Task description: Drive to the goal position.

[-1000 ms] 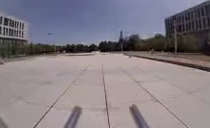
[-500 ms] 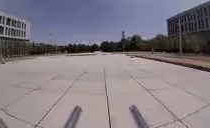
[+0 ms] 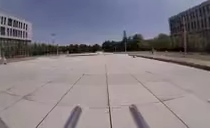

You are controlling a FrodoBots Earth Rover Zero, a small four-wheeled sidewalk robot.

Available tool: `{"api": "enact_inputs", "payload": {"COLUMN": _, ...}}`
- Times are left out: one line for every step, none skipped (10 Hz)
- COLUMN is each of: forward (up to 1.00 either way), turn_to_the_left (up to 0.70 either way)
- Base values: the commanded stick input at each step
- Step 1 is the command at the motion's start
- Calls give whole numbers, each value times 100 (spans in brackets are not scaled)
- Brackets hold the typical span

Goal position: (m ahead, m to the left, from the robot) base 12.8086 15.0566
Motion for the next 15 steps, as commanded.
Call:
{"api": "enact_inputs", "payload": {"forward": 0, "turn_to_the_left": 0}}
{"api": "enact_inputs", "payload": {"forward": 0, "turn_to_the_left": 0}}
{"api": "enact_inputs", "payload": {"forward": 0, "turn_to_the_left": 0}}
{"api": "enact_inputs", "payload": {"forward": 0, "turn_to_the_left": 0}}
{"api": "enact_inputs", "payload": {"forward": 0, "turn_to_the_left": 0}}
{"api": "enact_inputs", "payload": {"forward": 16, "turn_to_the_left": 1}}
{"api": "enact_inputs", "payload": {"forward": 38, "turn_to_the_left": 1}}
{"api": "enact_inputs", "payload": {"forward": 56, "turn_to_the_left": 1}}
{"api": "enact_inputs", "payload": {"forward": 70, "turn_to_the_left": 1}}
{"api": "enact_inputs", "payload": {"forward": 70, "turn_to_the_left": 1}}
{"api": "enact_inputs", "payload": {"forward": 70, "turn_to_the_left": 1}}
{"api": "enact_inputs", "payload": {"forward": 70, "turn_to_the_left": 1}}
{"api": "enact_inputs", "payload": {"forward": 70, "turn_to_the_left": 1}}
{"api": "enact_inputs", "payload": {"forward": 70, "turn_to_the_left": 1}}
{"api": "enact_inputs", "payload": {"forward": 70, "turn_to_the_left": 1}}
